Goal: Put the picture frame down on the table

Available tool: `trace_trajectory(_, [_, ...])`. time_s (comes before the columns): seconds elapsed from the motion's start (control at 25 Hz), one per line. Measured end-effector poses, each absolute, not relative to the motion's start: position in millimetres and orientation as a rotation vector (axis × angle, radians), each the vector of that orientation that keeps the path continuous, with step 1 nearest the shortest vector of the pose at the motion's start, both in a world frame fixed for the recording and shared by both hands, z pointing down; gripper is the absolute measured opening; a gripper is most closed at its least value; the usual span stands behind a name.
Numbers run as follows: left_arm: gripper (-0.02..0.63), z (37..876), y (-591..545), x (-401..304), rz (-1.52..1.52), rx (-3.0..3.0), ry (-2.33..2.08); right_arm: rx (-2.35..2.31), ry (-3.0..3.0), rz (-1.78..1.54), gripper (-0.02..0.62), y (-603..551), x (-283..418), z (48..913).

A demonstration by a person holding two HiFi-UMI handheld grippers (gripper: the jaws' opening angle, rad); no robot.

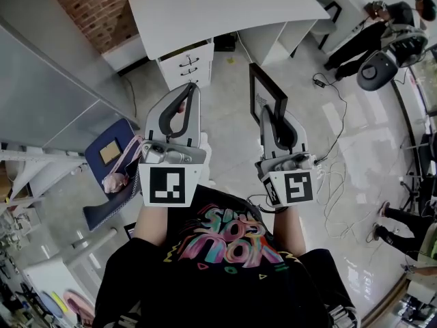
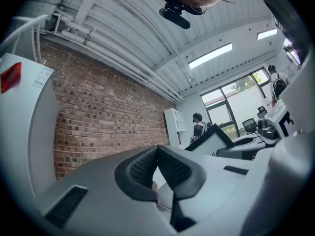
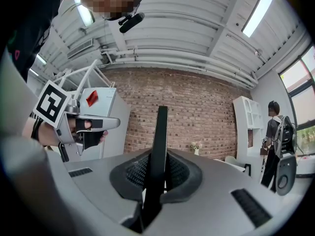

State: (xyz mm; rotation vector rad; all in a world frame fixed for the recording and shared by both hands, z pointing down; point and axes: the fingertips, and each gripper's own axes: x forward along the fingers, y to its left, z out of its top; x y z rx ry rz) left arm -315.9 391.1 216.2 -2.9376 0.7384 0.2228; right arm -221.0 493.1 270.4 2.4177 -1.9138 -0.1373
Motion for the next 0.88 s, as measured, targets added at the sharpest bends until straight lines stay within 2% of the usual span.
trace_trajectory(0.32, [0.023,221,320,-265,0.257,-2.944,0.742,2.455,-1.913,-0.16,0.049,422,-172,269])
trace_trajectory(0.88, [0.023,205,109,-169,0.282,-2.934,0.826,2.405,-1.974,-0.164,0.049,205,-66,247])
